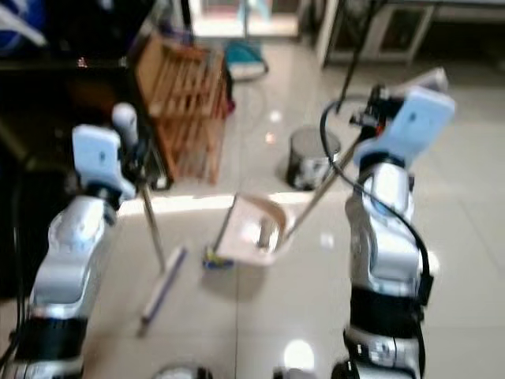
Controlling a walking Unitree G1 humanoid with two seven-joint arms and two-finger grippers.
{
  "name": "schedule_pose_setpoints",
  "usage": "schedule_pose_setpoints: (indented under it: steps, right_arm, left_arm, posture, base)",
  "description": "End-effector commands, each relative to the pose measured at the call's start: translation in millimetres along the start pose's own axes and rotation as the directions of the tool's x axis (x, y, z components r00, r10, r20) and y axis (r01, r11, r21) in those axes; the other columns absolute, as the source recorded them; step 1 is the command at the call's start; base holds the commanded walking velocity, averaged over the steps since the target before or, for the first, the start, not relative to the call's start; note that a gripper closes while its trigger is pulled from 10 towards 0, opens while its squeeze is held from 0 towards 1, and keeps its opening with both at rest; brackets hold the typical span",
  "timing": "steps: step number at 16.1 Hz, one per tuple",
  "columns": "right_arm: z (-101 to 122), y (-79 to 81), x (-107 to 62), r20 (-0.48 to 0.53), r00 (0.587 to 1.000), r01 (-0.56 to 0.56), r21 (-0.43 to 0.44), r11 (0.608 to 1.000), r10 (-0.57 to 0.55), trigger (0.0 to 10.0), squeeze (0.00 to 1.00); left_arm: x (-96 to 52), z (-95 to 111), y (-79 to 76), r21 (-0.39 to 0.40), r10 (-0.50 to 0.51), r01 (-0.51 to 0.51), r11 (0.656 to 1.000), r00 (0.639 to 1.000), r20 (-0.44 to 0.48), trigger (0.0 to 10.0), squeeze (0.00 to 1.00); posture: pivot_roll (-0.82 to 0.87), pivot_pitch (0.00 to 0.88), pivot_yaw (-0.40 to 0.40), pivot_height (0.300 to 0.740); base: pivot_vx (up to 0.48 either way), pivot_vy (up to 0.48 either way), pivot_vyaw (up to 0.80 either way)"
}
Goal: Sweep floor
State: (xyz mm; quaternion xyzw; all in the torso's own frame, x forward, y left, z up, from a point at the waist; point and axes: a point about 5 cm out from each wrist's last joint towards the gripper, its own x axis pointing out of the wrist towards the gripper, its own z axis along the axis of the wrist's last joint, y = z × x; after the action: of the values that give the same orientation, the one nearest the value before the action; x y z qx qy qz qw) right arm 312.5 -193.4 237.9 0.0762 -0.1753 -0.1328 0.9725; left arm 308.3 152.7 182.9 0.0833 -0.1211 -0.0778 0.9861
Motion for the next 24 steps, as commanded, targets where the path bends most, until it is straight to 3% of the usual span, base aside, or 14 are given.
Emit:
schedule_pose_setpoints:
  steps: [1, 5, 8, 12, 17, 20, 24]
  right_arm:
    - [13.7, -7.1, 4.3, 0.061, 0.998, 0.03, 0.0, 1.0, -0.03, 10.0, 0.0]
    - [24.8, -9.4, 11.7, 0.1, 0.994, 0.035, 0.007, 0.999, -0.036, 10.0, 0.0]
    - [44.9, -21.9, 32.9, 0.136, 0.989, 0.044, 0.059, 0.997, -0.052, 10.0, 0.0]
    - [65.2, -28.0, 52.9, 0.154, 0.988, 0.014, 0.028, 1.0, -0.018, 10.0, 0.0]
    - [58.2, -8.3, 52.4, 0.098, 0.991, -0.099, 0.039, 0.994, 0.095, 10.0, 0.0]
    - [53.1, 1.5, 48.6, 0.084, 0.989, -0.123, 0.046, 0.991, 0.119, 10.0, 0.0]
    - [57.3, 1.1, 49.6, 0.097, 0.988, -0.122, 0.046, 0.991, 0.118, 10.0, 0.0]
  left_arm:
    - [5.7, 9.7, -7.5, -0.01, -0.027, 0.027, 1.0, 0.998, 0.054, 10.0, 0.0]
    - [6.6, 5.8, -7.1, -0.011, -0.027, 0.028, 1.0, 0.999, 0.045, 10.0, 0.0]
    - [6.0, 3.1, -6.0, -0.013, -0.025, 0.025, 1.0, 0.999, 0.037, 10.0, 0.0]
    - [2.2, 0.1, -3.5, -0.014, -0.006, 0.007, 1.0, 0.999, 0.033, 10.0, 0.0]
    - [1.7, -5.0, 1.8, -0.087, 0.054, -0.055, 0.995, 0.998, -0.011, 10.0, 0.0]
    - [1.0, -9.1, 2.6, -0.082, 0.063, -0.066, 0.994, 0.997, -0.037, 10.0, 0.0]
    - [2.9, -8.8, 1.8, -0.076, 0.057, -0.06, 0.995, 0.998, -0.04, 10.0, 0.0]
  posture:
    - [0.01, 0.054, 0.047, 0.74]
    - [0.01, 0.051, 0.057, 0.74]
    - [0.01, 0.057, 0.057, 0.74]
    - [0.01, 0.051, 0.046, 0.74]
    - [0.01, 0.054, 0.044, 0.74]
    - [0.01, 0.052, 0.049, 0.74]
    - [0.01, 0.042, 0.056, 0.74]
  base:
    - [0.428, 0.0, -0.46]
    - [0.423, 0.0, -0.6]
    - [0.423, 0.0, -0.23]
    - [0.424, 0.0, 0.0]
    - [0.424, 0.0, 0.0]
    - [0.439, 0.0, 0.0]
    - [0.452, 0.0, 0.0]
